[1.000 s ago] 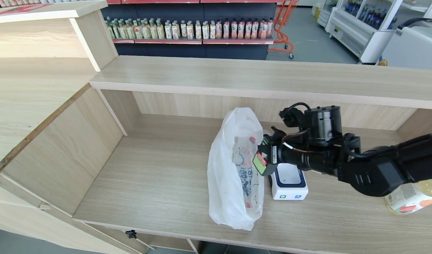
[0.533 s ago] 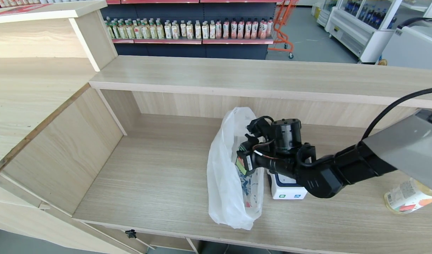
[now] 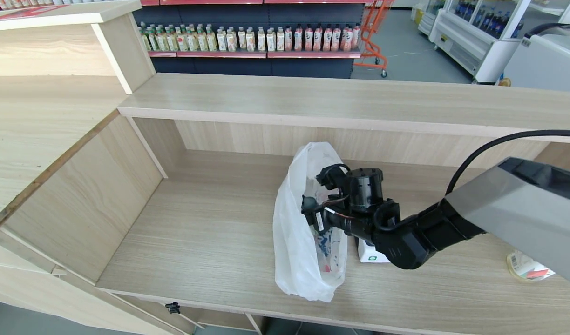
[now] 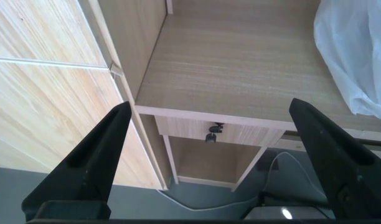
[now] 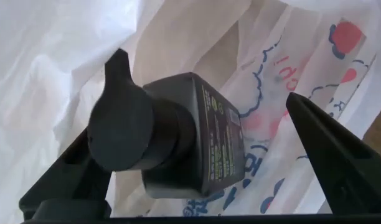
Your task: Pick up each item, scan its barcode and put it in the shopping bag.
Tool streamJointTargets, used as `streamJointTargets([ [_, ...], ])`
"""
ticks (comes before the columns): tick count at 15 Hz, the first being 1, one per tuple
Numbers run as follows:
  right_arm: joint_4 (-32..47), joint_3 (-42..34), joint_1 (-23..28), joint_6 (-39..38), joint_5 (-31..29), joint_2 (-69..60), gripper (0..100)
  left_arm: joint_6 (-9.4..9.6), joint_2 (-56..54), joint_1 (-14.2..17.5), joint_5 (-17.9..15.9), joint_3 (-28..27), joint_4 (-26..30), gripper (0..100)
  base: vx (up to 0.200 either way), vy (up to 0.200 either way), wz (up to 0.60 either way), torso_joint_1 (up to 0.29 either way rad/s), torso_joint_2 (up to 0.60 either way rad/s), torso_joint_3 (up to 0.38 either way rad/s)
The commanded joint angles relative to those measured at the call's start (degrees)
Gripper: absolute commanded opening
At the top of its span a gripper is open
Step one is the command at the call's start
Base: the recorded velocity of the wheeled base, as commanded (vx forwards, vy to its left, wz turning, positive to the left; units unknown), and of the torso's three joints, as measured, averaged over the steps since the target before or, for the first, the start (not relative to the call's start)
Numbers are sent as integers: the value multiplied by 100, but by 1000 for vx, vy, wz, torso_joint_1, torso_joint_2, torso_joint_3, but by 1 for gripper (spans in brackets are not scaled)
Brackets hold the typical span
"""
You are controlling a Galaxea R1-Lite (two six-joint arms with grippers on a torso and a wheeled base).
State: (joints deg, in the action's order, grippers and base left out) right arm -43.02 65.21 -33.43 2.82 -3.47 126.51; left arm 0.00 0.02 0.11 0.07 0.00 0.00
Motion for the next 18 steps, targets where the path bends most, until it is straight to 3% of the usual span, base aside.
streamJointTargets([
  [1, 75, -210, -6, -519, 31, -426, 100, 0, -2, -2, -7, 0, 0, 100, 0, 0, 0, 0, 0, 0],
  [5, 514, -1449, 398, -1890, 242, -1999, 100, 0, 6, -2, 1, 0, 0, 100, 0, 0, 0, 0, 0, 0],
  [9, 663, -2522, 1110, -2039, 629, -3335, 100, 0, -2, 7, 1, 0, 0, 100, 0, 0, 0, 0, 0, 0],
  [12, 2298, -2741, 1506, -2075, 567, -4820, 100, 0, 6, -2, 1, 0, 0, 100, 0, 0, 0, 0, 0, 0],
  [15, 4126, -2689, 1620, -1864, -408, -6042, 100, 0, -2, 7, 1, 0, 0, 100, 0, 0, 0, 0, 0, 0],
  [18, 4223, -3075, 2042, -1266, -883, -6701, 100, 0, -2, 7, 1, 0, 0, 100, 0, 0, 0, 0, 0, 0],
])
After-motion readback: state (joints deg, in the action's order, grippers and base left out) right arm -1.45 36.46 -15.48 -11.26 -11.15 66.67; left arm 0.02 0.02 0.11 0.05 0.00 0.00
